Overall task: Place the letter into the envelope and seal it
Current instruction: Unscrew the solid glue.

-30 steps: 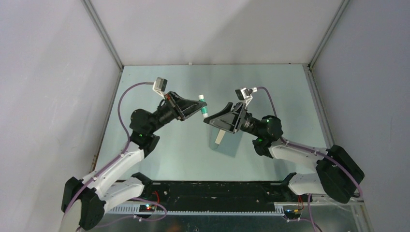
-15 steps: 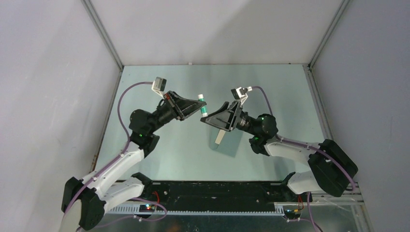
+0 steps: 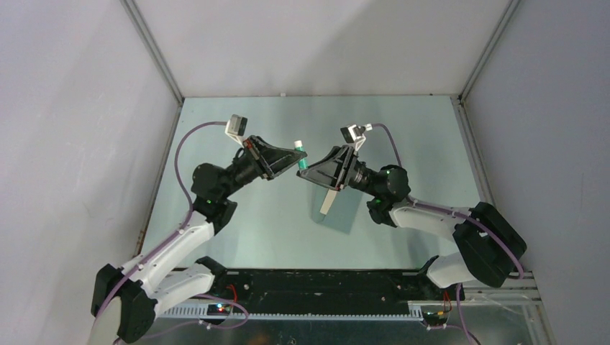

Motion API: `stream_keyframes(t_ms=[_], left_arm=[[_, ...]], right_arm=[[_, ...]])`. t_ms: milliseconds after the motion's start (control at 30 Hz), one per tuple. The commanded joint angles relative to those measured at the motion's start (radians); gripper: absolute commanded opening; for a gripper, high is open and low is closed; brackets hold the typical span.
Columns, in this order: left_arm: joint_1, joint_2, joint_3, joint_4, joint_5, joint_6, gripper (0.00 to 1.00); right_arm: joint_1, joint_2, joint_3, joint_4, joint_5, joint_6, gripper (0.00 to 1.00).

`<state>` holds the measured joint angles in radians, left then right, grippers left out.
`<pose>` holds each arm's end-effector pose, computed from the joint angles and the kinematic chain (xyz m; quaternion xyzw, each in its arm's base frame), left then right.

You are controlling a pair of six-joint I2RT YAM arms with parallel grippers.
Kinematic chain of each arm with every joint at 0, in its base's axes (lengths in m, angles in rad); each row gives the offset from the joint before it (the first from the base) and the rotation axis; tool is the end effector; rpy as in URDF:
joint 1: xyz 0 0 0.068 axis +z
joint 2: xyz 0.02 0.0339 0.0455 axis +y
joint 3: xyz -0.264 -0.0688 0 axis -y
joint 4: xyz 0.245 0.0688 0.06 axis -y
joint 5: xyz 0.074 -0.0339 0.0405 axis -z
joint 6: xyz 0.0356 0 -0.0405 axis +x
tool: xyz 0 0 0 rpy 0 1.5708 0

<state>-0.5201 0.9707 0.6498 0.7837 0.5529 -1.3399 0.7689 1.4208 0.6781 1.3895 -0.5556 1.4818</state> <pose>0.1778 -0.1234 0.3576 0.0112 0.5567 -0.7417 0.3740 0.1916 0.2115 0.3159 -0.0805 0.4874 0.8295 0.2606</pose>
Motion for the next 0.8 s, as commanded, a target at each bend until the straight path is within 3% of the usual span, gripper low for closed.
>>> stream_keyframes(t_ms=[0, 100, 167, 233, 400, 533, 667, 767], left_arm=[[0.009, -0.027, -0.02, 0.031, 0.003, -0.009, 0.0], [0.012, -0.028, -0.02, 0.025, 0.001, -0.005, 0.0], [0.012, -0.029, -0.019, 0.019, 0.001, -0.001, 0.0], [0.012, -0.03, -0.018, 0.004, 0.002, 0.005, 0.0], [0.014, -0.052, -0.009, -0.08, 0.003, 0.06, 0.0], [0.014, -0.073, -0.005, -0.146, -0.009, 0.104, 0.0], [0.016, -0.076, -0.002, -0.166, -0.017, 0.116, 0.0], [0.015, -0.073, 0.006, -0.179, -0.021, 0.122, 0.0]], right_arm=[[-0.003, 0.003, 0.034, 0.062, -0.017, 0.007, 0.31], [-0.002, 0.002, 0.035, 0.061, -0.023, 0.007, 0.25], [-0.002, -0.001, 0.034, 0.049, -0.025, 0.003, 0.06], [-0.001, -0.012, 0.035, 0.012, -0.026, -0.014, 0.0], [0.01, -0.145, 0.036, -0.273, 0.033, -0.199, 0.0], [0.031, -0.27, 0.078, -0.598, 0.123, -0.39, 0.0], [0.075, -0.335, 0.181, -0.981, 0.234, -0.578, 0.0], [0.131, -0.342, 0.28, -1.151, 0.326, -0.684, 0.0]])
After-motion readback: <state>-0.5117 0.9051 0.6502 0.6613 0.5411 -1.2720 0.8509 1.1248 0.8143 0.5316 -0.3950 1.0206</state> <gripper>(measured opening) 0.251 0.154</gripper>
